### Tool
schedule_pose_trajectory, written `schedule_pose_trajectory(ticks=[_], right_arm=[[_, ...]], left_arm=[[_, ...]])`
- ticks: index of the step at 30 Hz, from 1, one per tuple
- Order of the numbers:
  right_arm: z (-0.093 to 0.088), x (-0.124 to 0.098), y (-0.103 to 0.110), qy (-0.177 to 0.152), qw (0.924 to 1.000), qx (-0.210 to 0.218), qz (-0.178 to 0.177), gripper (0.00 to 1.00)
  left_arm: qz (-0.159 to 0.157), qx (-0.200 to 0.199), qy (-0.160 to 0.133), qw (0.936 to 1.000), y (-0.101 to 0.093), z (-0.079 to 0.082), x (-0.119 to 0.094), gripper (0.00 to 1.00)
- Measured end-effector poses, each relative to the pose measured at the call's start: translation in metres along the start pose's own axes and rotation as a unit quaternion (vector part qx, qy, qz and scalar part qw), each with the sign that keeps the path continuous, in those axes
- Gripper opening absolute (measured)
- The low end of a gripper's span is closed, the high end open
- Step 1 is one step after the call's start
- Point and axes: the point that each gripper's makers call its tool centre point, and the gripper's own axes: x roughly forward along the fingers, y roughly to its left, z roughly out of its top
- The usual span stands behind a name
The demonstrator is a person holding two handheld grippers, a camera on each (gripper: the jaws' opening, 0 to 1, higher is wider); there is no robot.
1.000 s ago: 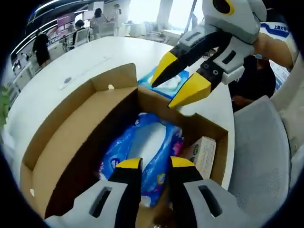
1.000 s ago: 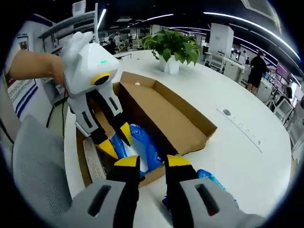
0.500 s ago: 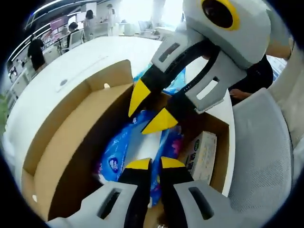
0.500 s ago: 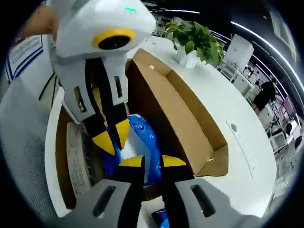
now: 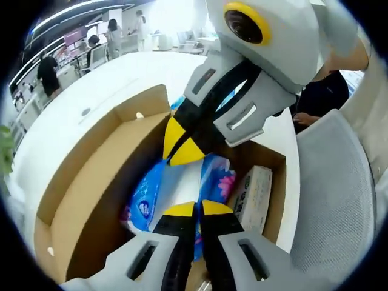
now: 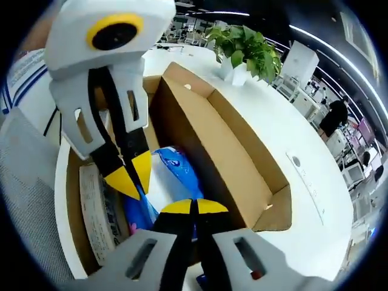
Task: Operate the shoe box by opening the lid, removing the specified soft item, and placing it in the target area until the item is outside and the box remains undamaged.
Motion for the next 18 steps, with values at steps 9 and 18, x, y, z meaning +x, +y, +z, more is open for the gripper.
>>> schedule_pose_trajectory(ticks=[9,18], right_arm=[[0.021,-0.017,-0.001,-0.029,0.9996,0.007,-0.003,0.00],[0.039,-0.037,-0.003,-0.051,0.9987,0.003,-0.006,0.00]], left_arm=[[0.018,0.017,-0.012,0.9996,-0.004,0.010,-0.022,0.00],[0.027,0.035,-0.011,0.9990,-0.012,0.025,-0.045,0.00]])
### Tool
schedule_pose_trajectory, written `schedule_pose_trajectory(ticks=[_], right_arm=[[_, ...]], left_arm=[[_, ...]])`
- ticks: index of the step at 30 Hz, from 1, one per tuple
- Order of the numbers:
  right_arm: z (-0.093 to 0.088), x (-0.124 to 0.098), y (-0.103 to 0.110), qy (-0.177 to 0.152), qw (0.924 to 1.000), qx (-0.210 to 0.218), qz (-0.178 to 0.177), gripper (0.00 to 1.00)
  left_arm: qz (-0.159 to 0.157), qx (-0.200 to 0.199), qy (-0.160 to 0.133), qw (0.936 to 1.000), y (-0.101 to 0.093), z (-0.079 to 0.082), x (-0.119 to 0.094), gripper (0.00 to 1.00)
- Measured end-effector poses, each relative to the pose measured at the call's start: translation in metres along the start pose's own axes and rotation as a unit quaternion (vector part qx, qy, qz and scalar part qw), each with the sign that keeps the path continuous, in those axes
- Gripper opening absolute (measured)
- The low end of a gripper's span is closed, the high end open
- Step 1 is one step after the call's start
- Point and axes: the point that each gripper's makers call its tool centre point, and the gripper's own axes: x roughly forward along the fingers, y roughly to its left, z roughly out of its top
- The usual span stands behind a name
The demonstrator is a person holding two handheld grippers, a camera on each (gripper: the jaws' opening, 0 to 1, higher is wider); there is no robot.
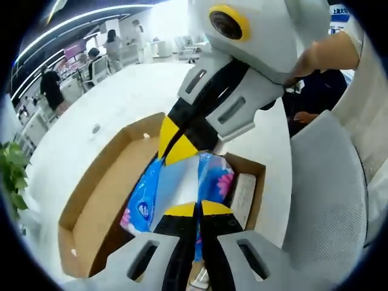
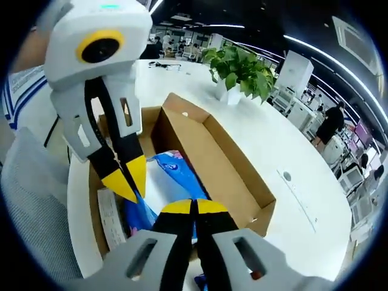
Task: Operate the shoe box by opening the lid, removing the specified soft item, and placing it in the target area until the item is outside and the box remains undamaged.
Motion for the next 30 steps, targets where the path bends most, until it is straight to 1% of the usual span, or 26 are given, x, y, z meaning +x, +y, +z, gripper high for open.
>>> schedule_pose_trajectory(ticks=[6,10,14,16,19,21,30], right_arm=[[0.014,-0.015,-0.003,-0.016,0.9999,0.000,-0.005,0.00],[0.018,-0.024,-0.006,-0.024,0.9997,0.002,-0.007,0.00],[0.019,-0.037,-0.012,-0.030,0.9994,0.005,-0.016,0.00],[0.018,-0.044,-0.015,-0.031,0.9992,0.008,-0.021,0.00],[0.016,-0.053,-0.022,-0.036,0.9987,0.016,-0.031,0.00],[0.013,-0.059,-0.026,-0.040,0.9982,0.025,-0.037,0.00],[-0.012,-0.084,-0.040,-0.039,0.9957,0.053,-0.065,0.00]], left_arm=[[0.006,0.003,-0.003,1.0000,-0.003,0.012,-0.014,0.00],[0.008,0.004,-0.002,1.0000,-0.007,0.021,-0.019,0.00],[0.009,0.006,-0.006,0.9999,-0.013,0.034,-0.023,0.00],[0.009,0.018,-0.007,0.9998,-0.016,0.043,-0.024,0.00],[0.004,0.021,-0.008,0.9997,-0.021,0.054,-0.022,0.00],[0.003,0.030,-0.009,0.9995,-0.024,0.062,-0.019,0.00],[-0.017,0.041,-0.007,0.9990,-0.042,0.088,0.001,0.00]])
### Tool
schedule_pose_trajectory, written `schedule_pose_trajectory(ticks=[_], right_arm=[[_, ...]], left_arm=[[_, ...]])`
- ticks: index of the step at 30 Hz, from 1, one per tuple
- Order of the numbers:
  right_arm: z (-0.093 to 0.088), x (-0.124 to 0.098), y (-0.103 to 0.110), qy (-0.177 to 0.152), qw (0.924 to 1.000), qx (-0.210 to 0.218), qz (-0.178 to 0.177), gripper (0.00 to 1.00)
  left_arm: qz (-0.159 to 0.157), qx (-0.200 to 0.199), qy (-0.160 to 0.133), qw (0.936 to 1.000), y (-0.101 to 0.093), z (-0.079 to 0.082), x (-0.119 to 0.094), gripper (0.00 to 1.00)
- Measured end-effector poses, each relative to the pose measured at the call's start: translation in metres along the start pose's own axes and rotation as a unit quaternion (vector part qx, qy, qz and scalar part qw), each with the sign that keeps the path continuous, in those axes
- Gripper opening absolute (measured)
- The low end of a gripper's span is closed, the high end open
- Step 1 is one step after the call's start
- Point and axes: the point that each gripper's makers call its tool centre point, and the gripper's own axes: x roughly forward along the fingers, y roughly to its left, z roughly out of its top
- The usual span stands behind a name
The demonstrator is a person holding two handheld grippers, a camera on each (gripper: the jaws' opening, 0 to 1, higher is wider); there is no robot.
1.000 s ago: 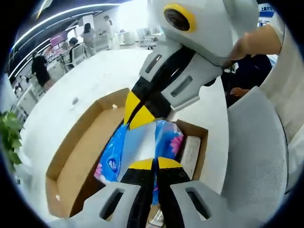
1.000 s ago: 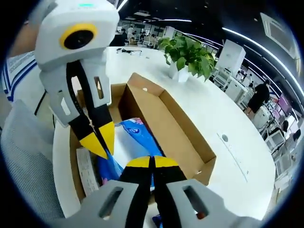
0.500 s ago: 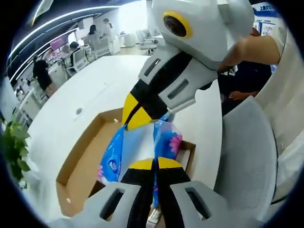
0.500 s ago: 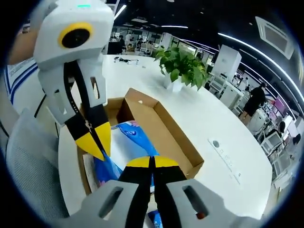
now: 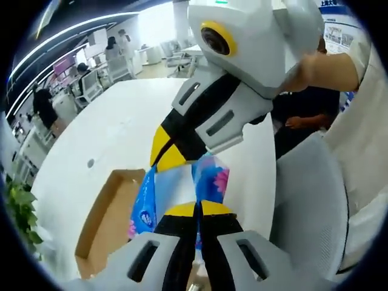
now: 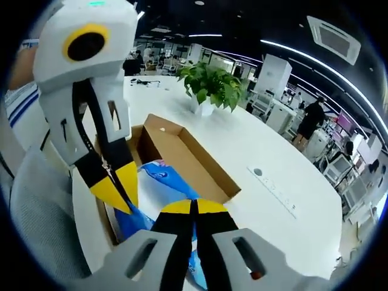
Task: Operate the shoe box by opening the lid, removing the specified soft item, and placing it in the target area until the item is outside and the box remains undamaged.
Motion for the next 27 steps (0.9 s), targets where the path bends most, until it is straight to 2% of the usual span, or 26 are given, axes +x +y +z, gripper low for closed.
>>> schedule_pose_trajectory(ticks=[8,15,27], right_arm=[[-0.020,-0.021,-0.023,0.003,0.9995,0.017,-0.025,0.00],[-0.035,-0.040,-0.048,0.003,0.9980,0.038,-0.051,0.00],[-0.056,-0.059,-0.080,0.005,0.9952,0.064,-0.074,0.00]], left_arm=[[-0.018,0.013,-0.005,0.9997,-0.011,0.025,0.021,0.00],[-0.033,0.015,-0.022,0.9991,-0.020,0.051,0.039,0.00],[-0.047,0.025,-0.031,0.9981,-0.024,0.085,0.067,0.00]])
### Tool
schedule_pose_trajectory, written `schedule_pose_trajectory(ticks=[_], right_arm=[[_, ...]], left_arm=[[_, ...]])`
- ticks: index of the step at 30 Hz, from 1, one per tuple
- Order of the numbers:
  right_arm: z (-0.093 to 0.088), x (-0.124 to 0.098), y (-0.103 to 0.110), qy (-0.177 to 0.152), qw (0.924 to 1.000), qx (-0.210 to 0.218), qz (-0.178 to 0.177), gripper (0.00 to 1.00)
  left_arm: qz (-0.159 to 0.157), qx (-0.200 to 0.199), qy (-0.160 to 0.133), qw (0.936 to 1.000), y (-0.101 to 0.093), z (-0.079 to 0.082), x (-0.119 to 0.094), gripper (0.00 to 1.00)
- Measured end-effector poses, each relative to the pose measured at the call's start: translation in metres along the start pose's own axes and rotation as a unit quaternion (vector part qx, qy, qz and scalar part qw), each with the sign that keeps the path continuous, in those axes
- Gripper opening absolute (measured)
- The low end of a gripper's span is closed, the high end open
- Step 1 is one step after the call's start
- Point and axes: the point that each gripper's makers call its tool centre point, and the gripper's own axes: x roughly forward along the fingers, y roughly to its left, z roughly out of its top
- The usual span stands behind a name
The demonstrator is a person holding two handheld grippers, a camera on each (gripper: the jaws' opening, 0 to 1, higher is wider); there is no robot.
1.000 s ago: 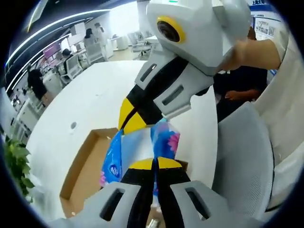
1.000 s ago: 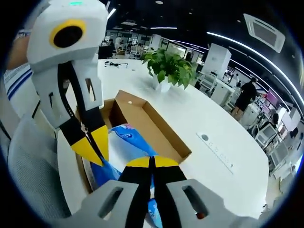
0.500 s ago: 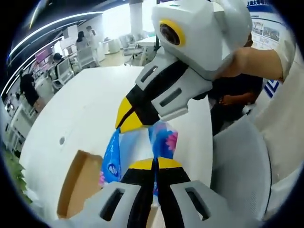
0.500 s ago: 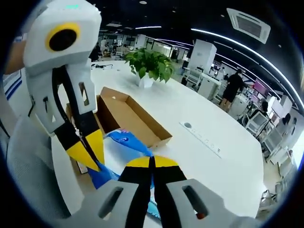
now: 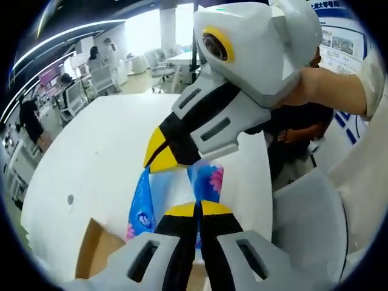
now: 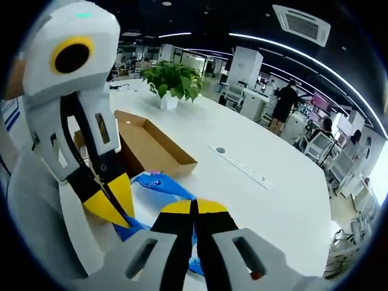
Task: Operate the shoe box by opening the lid, removing the specified soft item, and placing it in the target area until the item is outside and the box remains undamaged.
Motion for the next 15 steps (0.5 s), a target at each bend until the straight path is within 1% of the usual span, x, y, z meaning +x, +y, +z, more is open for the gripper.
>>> schedule_pose_trajectory(ticks=[10,15], right_arm=[[-0.017,-0.013,-0.030,-0.001,0.9996,0.028,-0.007,0.00],[-0.024,-0.019,-0.043,0.000,0.9994,0.033,-0.006,0.00]], left_arm=[[-0.008,0.001,-0.009,0.9999,-0.006,0.024,0.024,0.00],[-0.011,0.003,-0.015,0.9998,-0.007,0.036,0.034,0.00]])
